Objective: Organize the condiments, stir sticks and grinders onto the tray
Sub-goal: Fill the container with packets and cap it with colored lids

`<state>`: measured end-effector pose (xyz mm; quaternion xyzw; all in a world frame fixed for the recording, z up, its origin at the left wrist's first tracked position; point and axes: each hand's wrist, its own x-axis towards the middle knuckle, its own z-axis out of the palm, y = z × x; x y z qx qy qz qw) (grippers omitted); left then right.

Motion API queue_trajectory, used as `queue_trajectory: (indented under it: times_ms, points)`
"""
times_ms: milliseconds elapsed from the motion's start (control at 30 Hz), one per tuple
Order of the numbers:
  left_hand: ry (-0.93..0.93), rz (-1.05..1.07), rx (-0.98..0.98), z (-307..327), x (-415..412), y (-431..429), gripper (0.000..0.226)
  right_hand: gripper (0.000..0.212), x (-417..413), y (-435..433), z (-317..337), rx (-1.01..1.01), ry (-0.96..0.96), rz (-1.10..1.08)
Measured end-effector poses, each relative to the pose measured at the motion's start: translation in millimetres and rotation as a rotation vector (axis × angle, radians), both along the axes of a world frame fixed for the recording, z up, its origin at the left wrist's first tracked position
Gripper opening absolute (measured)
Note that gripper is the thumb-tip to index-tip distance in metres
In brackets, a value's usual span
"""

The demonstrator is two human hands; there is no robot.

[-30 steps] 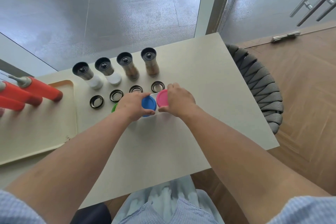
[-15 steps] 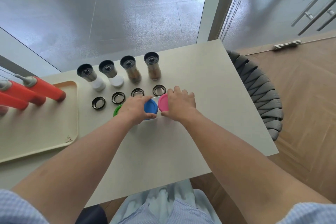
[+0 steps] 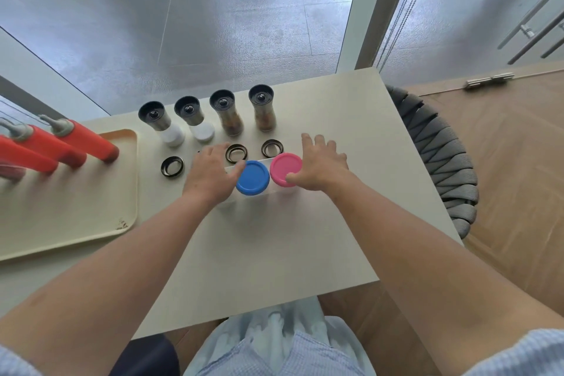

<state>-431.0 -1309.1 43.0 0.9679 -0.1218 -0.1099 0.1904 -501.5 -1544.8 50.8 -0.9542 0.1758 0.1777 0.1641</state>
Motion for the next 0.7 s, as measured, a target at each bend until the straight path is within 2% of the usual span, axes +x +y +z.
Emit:
queue_trajectory:
  times_ms: [100, 267, 433, 600, 700]
  points:
    - [0.030, 0.165, 0.038, -1, 1, 12, 0.053, 0.103, 0, -7, -2, 0.073, -0.034, -0.053]
    - [0.186, 0.450, 0.109, -8, -5, 28, 0.044, 0.062, 1, -7, -17, 0.389, -0.044, -0.348]
    - [0.282, 0.441, 0.156, -13, -14, 31, 0.034, 0.023, -2, 3, -32, 0.533, -0.035, -0.527]
    - [0.319, 0.420, 0.252, 2, -16, 25, 0.039, 0.027, 4, 12, -33, 0.540, -0.044, -0.619]
    - [0.309, 0.452, 0.218, 7, -16, 32, 0.037, 0.030, 11, 18, -27, 0.520, -0.064, -0.596]
